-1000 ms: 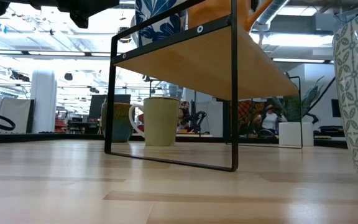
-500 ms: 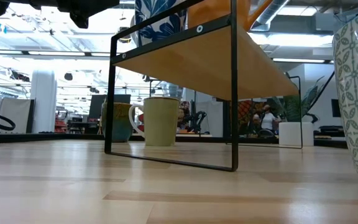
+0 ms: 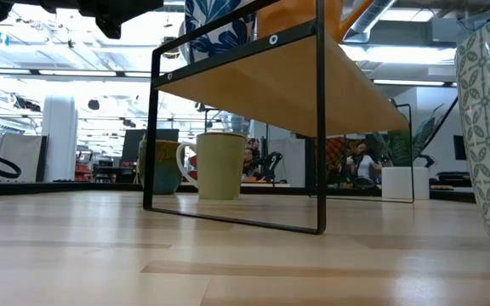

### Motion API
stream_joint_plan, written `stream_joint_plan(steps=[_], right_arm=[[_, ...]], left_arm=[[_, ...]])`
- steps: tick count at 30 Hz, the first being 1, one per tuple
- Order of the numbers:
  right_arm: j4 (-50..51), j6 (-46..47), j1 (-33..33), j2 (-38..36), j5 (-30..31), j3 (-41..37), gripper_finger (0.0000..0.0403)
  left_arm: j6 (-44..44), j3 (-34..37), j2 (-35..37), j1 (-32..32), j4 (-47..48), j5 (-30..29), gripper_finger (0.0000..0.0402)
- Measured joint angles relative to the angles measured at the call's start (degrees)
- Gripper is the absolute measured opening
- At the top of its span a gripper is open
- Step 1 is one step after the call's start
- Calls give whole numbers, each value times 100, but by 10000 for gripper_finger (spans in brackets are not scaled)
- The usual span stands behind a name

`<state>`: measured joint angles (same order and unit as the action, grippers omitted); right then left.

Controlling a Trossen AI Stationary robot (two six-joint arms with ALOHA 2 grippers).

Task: Place coffee mugs
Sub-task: Put the white mug on the shelf

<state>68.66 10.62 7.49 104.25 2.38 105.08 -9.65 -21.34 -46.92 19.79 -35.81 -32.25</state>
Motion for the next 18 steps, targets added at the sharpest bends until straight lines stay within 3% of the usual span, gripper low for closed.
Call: stream_joint_plan(steps=[6,18], right_arm=[[6,-235,4,0,-31,24,107],[21,-677,-139,-4,-95,817,108]], left_arm=[[0,0,0,0,0,-2,147],[-13,0,0,0,44,-4,147]])
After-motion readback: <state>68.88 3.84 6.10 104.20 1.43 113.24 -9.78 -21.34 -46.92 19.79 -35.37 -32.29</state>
